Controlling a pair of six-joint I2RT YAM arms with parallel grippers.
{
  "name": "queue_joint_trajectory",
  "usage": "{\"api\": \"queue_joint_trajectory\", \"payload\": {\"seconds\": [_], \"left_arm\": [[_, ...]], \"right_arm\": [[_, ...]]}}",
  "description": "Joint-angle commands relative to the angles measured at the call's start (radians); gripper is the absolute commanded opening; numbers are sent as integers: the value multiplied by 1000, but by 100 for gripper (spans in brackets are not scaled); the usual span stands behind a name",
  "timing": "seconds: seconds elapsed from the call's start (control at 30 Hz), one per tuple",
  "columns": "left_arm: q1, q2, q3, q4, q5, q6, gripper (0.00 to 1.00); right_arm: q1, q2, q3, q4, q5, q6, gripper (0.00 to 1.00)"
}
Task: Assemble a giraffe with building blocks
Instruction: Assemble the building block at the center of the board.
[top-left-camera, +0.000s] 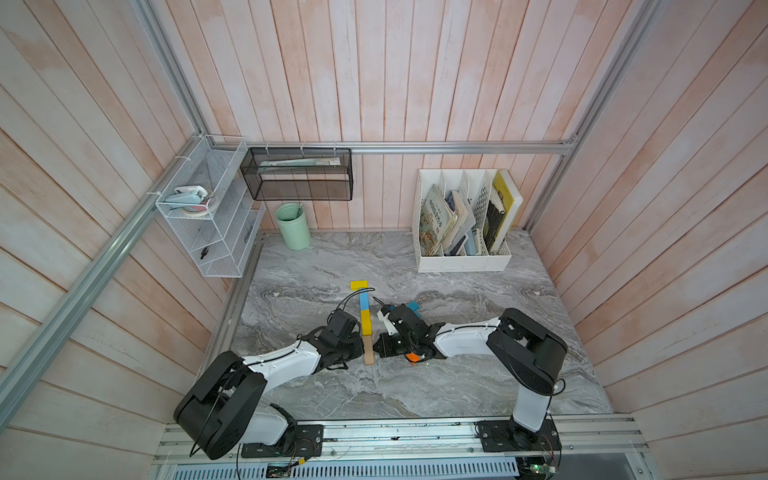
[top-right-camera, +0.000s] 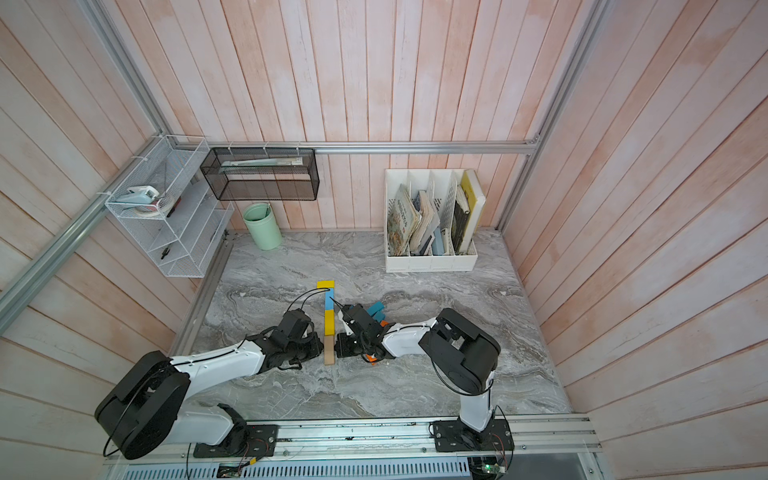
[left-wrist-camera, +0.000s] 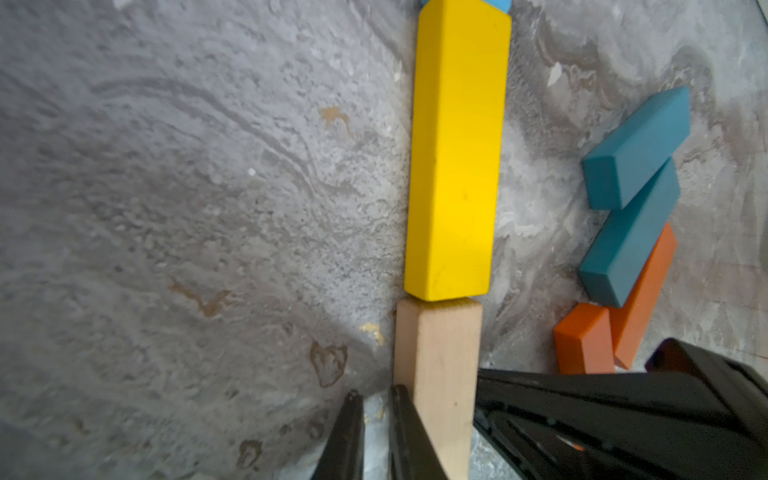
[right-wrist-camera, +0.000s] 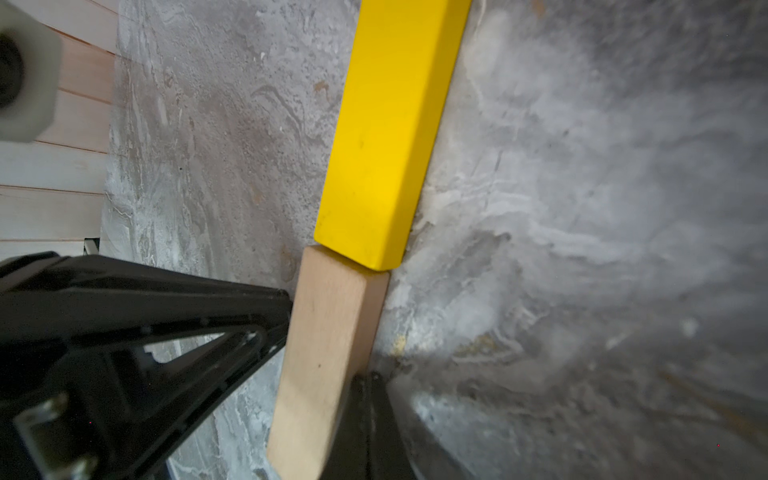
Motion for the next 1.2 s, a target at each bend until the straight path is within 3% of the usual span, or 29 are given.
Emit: {"api": "queue_joint_trajectory", "payload": {"seconds": [0.0, 1.17], "left_arm": [[-4, 42, -3, -27, 44, 15, 18], [-4, 13, -24, -43, 33, 7, 18]], "right_arm": [[17, -18, -18, 3, -22, 0, 0], [-10, -16, -4, -13, -29, -17, 0]]}}
